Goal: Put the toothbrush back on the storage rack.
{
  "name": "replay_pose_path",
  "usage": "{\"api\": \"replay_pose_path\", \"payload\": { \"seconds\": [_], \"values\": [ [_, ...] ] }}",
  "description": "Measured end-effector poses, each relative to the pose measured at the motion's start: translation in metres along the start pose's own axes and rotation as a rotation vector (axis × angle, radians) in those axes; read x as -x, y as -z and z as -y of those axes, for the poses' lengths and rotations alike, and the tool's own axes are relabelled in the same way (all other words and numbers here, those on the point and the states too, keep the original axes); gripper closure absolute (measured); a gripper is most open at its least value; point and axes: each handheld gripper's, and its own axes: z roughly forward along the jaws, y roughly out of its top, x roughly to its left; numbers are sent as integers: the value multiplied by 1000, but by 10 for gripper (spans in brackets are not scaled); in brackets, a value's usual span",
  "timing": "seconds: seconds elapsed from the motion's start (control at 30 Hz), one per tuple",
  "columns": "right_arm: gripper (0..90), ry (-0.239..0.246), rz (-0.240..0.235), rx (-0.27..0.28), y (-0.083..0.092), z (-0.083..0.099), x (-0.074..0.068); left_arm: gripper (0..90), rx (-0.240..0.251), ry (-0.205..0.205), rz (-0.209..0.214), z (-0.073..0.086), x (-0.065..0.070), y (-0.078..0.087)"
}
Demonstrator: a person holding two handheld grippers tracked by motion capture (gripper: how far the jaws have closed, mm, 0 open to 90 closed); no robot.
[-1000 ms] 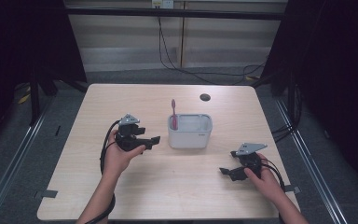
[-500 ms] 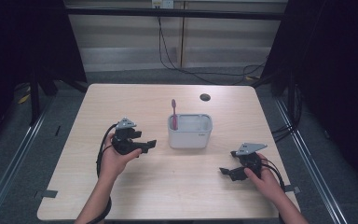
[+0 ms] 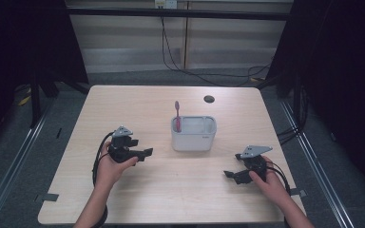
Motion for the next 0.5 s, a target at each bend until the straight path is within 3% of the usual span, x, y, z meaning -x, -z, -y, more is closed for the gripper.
{"api": "replay_pose_path", "payload": {
  "seconds": [0.43,0.5],
  "values": [
    [135,0,0,0,0,0,0,227,-3,26,-6,12,-12,6],
    [135,0,0,0,0,0,0,227,-9,16,-11,15,-15,8]
  ]
}}
